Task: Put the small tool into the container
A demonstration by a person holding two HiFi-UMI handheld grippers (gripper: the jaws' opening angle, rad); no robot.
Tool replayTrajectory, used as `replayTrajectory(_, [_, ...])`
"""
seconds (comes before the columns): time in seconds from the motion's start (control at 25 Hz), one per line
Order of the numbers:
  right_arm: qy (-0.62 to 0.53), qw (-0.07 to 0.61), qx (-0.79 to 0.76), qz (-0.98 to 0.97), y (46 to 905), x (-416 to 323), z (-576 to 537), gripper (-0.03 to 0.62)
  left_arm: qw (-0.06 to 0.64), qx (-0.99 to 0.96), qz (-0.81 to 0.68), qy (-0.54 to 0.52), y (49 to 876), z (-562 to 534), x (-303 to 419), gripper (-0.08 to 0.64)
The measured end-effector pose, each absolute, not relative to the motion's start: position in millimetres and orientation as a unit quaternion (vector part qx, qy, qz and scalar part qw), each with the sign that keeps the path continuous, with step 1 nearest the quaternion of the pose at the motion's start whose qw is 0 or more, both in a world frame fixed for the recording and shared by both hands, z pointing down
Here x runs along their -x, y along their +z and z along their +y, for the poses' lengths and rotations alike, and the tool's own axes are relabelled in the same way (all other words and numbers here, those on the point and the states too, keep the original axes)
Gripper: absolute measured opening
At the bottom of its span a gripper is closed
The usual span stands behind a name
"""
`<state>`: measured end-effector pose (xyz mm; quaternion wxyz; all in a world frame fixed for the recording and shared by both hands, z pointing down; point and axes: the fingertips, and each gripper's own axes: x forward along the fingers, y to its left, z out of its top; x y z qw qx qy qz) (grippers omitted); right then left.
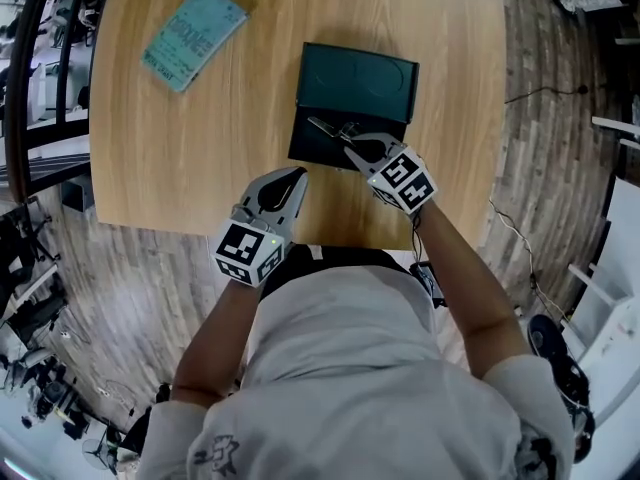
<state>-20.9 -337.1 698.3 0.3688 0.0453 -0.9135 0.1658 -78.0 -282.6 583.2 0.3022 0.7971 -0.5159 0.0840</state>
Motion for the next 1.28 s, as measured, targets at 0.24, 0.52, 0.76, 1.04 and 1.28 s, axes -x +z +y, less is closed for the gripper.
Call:
replayTrajectory(0.24, [0.168, 0.386, -0.042, -0.906, 714, 24, -341, 0.026, 0.307, -0.795, -0.517, 0.086, 587, -287, 74, 0.006])
replayTrajectory(0.52, [0.153, 0.396, -0.055, -0.904, 722, 29, -349, 0.059, 0.320, -0.783, -0.526, 0.090, 598, -284, 83, 0.006])
replayTrajectory(0.76, [0.137, 0.414, -0.082, -0.896, 727, 31, -358, 0.109, 0.322, -0.782, -0.527, 0.090, 599, -281, 86, 0.006])
replayTrajectory(1.04, [0.127, 0.405, -0.114, -0.898, 714, 26, -366, 0.120, 0.317, -0.787, -0.522, 0.087, 593, -277, 88, 0.006])
replayTrajectory(1.28, [0.122, 0.385, -0.144, -0.903, 683, 22, -357, 0.120, 0.294, -0.800, -0.515, 0.087, 570, -266, 95, 0.006])
